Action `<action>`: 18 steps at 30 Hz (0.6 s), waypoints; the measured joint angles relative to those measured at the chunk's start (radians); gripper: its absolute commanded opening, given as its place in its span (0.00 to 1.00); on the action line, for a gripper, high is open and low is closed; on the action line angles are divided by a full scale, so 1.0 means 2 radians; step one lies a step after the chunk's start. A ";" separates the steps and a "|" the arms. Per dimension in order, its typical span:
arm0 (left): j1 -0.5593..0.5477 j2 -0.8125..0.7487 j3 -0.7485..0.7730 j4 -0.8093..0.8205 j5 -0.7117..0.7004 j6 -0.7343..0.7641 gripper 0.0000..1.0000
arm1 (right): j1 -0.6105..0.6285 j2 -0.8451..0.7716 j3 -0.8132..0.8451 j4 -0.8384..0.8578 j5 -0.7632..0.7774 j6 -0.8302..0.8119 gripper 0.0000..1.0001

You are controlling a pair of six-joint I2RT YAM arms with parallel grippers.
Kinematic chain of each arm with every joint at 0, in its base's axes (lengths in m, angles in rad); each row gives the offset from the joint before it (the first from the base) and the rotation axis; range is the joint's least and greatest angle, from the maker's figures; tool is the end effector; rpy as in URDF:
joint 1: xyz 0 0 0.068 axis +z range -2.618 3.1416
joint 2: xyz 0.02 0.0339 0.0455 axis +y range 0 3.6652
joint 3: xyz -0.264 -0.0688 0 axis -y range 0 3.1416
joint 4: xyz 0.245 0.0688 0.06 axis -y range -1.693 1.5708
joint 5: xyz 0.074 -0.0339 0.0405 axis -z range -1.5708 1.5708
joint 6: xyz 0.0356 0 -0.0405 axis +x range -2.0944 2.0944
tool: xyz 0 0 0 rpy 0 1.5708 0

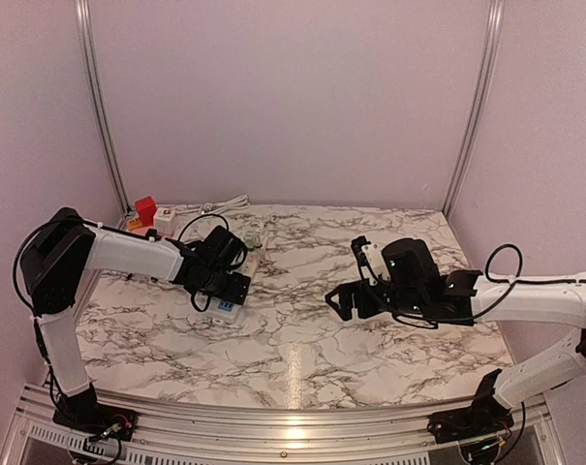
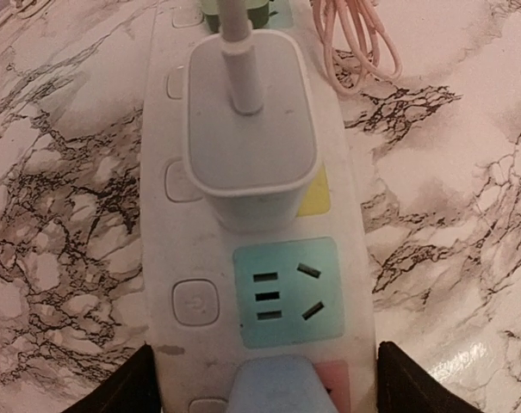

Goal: Insert the plug
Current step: Move the socket to the corner of the board.

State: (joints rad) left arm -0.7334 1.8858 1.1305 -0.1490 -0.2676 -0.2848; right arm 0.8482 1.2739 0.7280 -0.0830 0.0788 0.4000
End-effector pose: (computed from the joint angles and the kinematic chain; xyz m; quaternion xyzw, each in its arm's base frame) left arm 0.2948 -0.2529 0.1551 0.1658 0.9228 -0.0479 0.3445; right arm 0.1819 0.2021 0.2256 -0.1805 0.8722 0.2365 0.3884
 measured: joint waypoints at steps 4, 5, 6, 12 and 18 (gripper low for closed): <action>0.022 0.004 0.009 -0.009 0.007 0.010 0.79 | 0.000 -0.005 -0.010 0.001 0.002 0.001 0.98; 0.028 0.005 0.010 -0.009 0.009 0.011 0.79 | 0.000 -0.006 -0.012 0.001 0.001 0.002 0.98; 0.034 0.006 0.011 -0.010 0.011 0.012 0.80 | 0.000 -0.006 -0.013 0.000 0.002 0.002 0.99; 0.072 0.017 0.026 -0.011 0.021 0.020 0.81 | 0.000 -0.007 -0.014 0.001 0.002 0.005 0.98; 0.106 0.030 0.043 -0.011 0.034 0.029 0.83 | 0.000 -0.007 -0.016 0.006 0.001 0.006 0.98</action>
State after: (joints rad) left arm -0.5220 1.9457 1.2156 -0.1719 -0.1993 -0.2272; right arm 0.8482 1.2598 0.6968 -0.0708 0.0814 0.4110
